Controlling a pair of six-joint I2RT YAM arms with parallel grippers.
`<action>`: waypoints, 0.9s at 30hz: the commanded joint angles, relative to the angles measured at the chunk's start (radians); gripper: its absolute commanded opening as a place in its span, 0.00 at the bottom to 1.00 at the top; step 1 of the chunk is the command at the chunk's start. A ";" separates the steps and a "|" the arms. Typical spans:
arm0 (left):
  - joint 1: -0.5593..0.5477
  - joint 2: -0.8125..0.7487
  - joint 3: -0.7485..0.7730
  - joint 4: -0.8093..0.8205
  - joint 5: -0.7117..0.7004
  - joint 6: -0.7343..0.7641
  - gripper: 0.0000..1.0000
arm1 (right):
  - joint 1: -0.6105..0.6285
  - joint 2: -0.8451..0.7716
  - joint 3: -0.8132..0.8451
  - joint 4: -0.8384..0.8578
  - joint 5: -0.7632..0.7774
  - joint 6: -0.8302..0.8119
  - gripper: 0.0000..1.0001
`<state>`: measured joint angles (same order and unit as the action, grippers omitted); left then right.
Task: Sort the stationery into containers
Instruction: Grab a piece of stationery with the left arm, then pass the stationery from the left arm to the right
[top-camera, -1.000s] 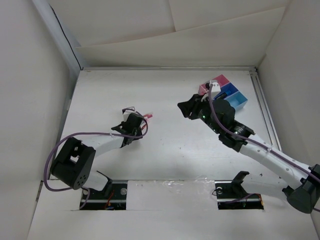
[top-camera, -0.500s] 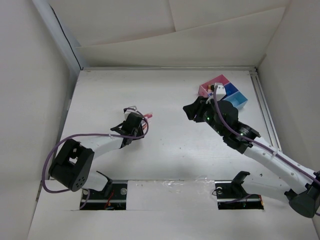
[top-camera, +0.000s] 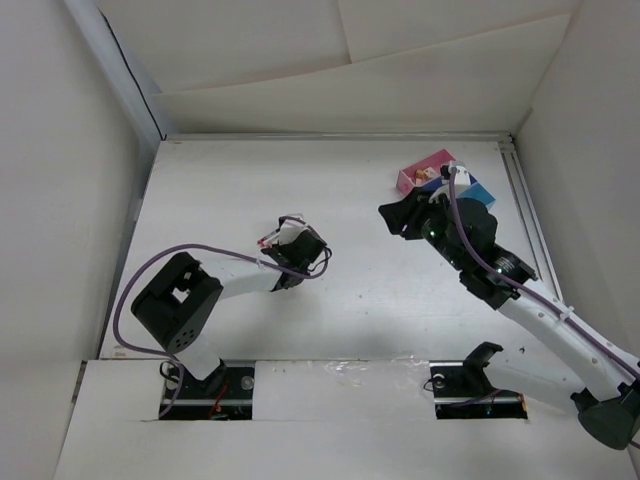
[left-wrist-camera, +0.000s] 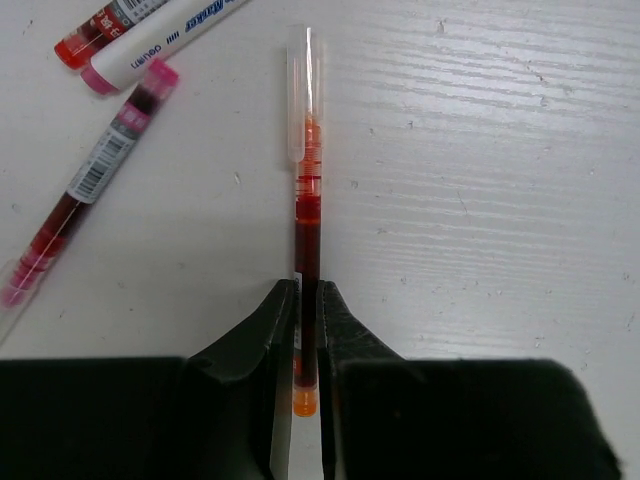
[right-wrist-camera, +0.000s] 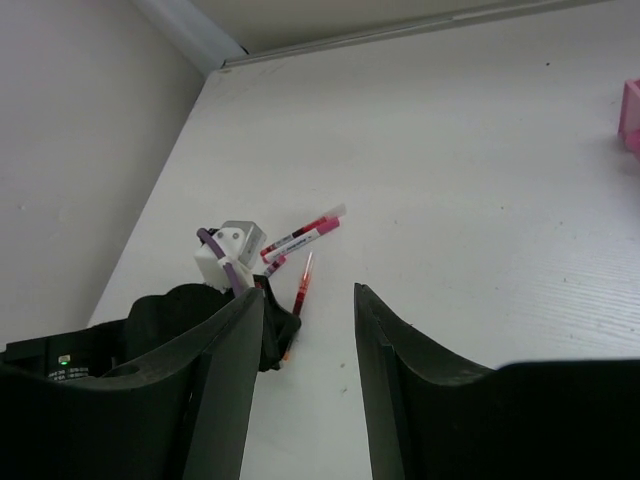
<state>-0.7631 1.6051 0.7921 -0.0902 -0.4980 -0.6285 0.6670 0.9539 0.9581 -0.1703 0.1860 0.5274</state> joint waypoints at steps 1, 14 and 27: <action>-0.016 0.027 0.002 -0.120 -0.039 -0.056 0.00 | -0.006 -0.018 -0.024 0.031 -0.025 0.002 0.47; -0.025 -0.255 -0.110 0.043 0.153 -0.036 0.00 | -0.027 0.057 -0.076 0.095 -0.088 0.031 0.52; -0.096 -0.594 -0.180 0.271 0.367 -0.013 0.00 | -0.017 0.296 -0.007 0.201 -0.367 0.054 0.89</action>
<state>-0.8520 1.0695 0.6437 0.0906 -0.2054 -0.6540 0.6476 1.2572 0.8917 -0.0711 -0.1211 0.5632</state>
